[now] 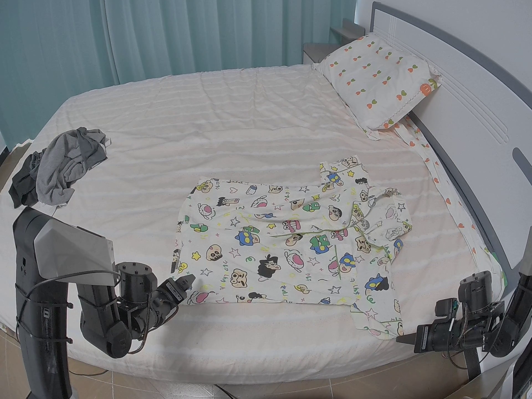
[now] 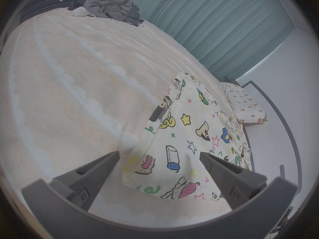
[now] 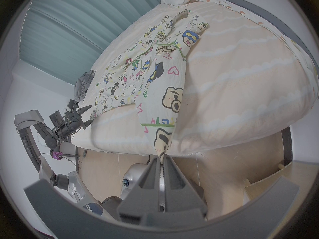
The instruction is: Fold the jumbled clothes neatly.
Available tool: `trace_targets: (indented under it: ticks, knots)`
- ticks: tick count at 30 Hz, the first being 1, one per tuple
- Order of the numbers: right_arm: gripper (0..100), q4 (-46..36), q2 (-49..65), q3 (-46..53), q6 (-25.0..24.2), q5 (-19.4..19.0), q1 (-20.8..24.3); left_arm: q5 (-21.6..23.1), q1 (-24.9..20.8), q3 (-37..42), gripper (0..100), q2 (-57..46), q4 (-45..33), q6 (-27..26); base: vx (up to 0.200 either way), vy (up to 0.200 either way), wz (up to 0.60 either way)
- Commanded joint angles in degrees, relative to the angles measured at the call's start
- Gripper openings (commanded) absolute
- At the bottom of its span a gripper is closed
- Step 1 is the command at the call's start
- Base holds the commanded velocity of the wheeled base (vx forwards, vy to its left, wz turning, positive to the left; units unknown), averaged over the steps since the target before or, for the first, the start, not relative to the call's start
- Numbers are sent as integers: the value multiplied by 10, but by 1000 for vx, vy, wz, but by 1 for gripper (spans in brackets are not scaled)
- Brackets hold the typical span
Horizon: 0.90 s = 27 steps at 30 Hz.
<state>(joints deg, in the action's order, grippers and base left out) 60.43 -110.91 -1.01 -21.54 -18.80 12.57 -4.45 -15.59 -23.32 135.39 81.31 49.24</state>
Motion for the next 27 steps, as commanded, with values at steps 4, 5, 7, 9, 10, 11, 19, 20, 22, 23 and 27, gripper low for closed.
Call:
trace_targets:
  ticks: [4,5,7,9,10,11,19,20,22,23,27]
  knots:
    - [0,1,3,10,0,0,1,1,-1,-30,100,8,-13,-1,0,0,0]
    - [0,1,3,10,0,0,1,1,-1,-30,100,8,-17,-1,0,0,0]
    - [0,1,3,10,0,0,1,0,-1,-32,0,7,-23,-1,0,0,0]
    - [0,1,3,10,0,0,1,0,-1,-31,0,6,-28,-1,0,0,0]
    - [0,1,3,10,0,0,1,-1,-1,-30,0,5,-35,-2,0,0,0]
    - [0,1,3,10,0,0,1,-1,-1,-29,0,3,-41,-2,0,0,0]
    - [0,1,4,10,0,0,-1,-20,1,-28,0,-14,-101,-19,0,0,0]
    - [0,1,5,10,0,0,-4,-21,2,-26,0,-19,-101,-19,0,0,0]
    - [0,1,10,10,-1,0,-7,-24,3,-24,0,-30,-102,-19,0,0,0]
    - [0,0,18,10,-1,0,-13,-24,3,-16,0,-50,-102,-19,0,0,0]
    - [0,-1,32,10,2,1,-11,-24,-2,22,0,-83,-104,-20,0,0,0]
